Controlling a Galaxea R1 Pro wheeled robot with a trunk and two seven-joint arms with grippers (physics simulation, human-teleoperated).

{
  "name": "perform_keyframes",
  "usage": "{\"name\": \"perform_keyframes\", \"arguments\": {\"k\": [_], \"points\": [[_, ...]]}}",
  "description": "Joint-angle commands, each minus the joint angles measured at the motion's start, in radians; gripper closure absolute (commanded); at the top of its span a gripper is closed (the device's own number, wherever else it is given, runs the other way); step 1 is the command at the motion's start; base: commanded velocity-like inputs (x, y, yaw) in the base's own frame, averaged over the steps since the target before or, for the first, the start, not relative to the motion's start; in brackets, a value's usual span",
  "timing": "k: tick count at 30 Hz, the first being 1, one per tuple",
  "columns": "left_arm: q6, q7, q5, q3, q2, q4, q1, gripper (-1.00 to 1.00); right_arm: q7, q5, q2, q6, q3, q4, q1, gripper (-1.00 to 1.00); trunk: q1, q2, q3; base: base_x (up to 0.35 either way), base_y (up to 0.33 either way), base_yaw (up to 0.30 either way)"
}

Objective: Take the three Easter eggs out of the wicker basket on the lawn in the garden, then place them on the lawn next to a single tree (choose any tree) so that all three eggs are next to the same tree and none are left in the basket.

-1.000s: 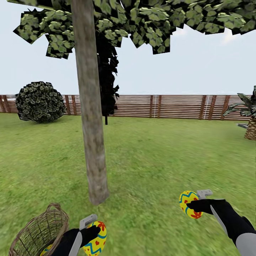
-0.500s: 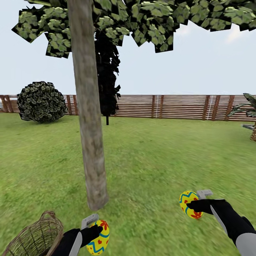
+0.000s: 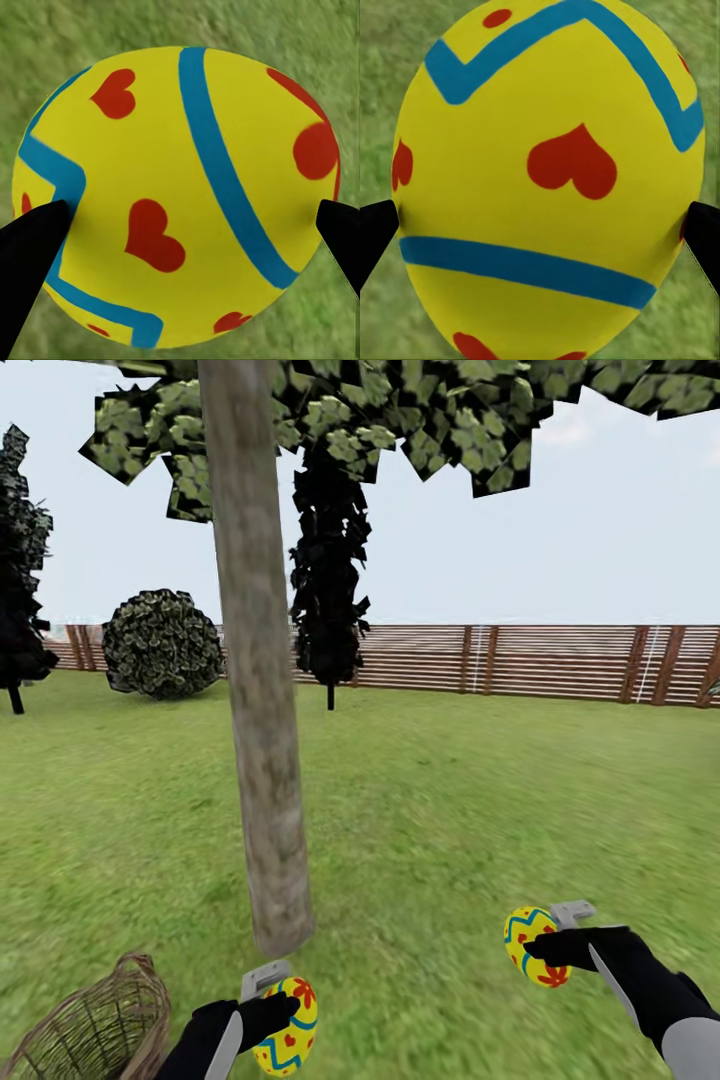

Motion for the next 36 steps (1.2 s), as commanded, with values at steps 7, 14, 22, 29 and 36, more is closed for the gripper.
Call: {"name": "perform_keyframes", "arguments": {"k": [7, 14, 22, 29, 36], "points": [[0.006, -0.003, 0.010, 0.005, -0.003, 0.007, -0.001, 1.00, 0.004, 0.002, -0.002, 0.004, 0.003, -0.001, 0.000, 1.00, 0.000, -0.001, -0.008, 0.076, -0.086, 0.001], [0.006, -0.004, 0.012, 0.005, -0.003, 0.020, -0.001, 1.00, 0.002, 0.004, 0.001, 0.008, 0.002, 0.038, 0.000, 1.00, 0.000, -0.001, -0.019, 0.000, 0.000, 0.000], [0.002, -0.007, 0.011, 0.003, -0.003, 0.020, -0.001, 1.00, 0.003, 0.003, 0.000, 0.004, 0.002, 0.038, 0.000, 1.00, 0.000, -0.001, -0.028, 0.078, -0.019, 0.000], [-0.040, -0.003, 0.009, -0.003, -0.006, 0.041, -0.001, 1.00, 0.002, 0.005, 0.001, 0.004, 0.003, 0.038, 0.000, 1.00, 0.000, -0.001, -0.028, 0.286, -0.168, 0.050], [-0.040, -0.003, 0.009, -0.004, -0.010, 0.041, -0.001, 1.00, -0.013, 0.005, 0.002, 0.004, 0.003, 0.039, 0.000, 1.00, 0.000, -0.001, -0.028, 0.201, -0.290, 0.282]]}}
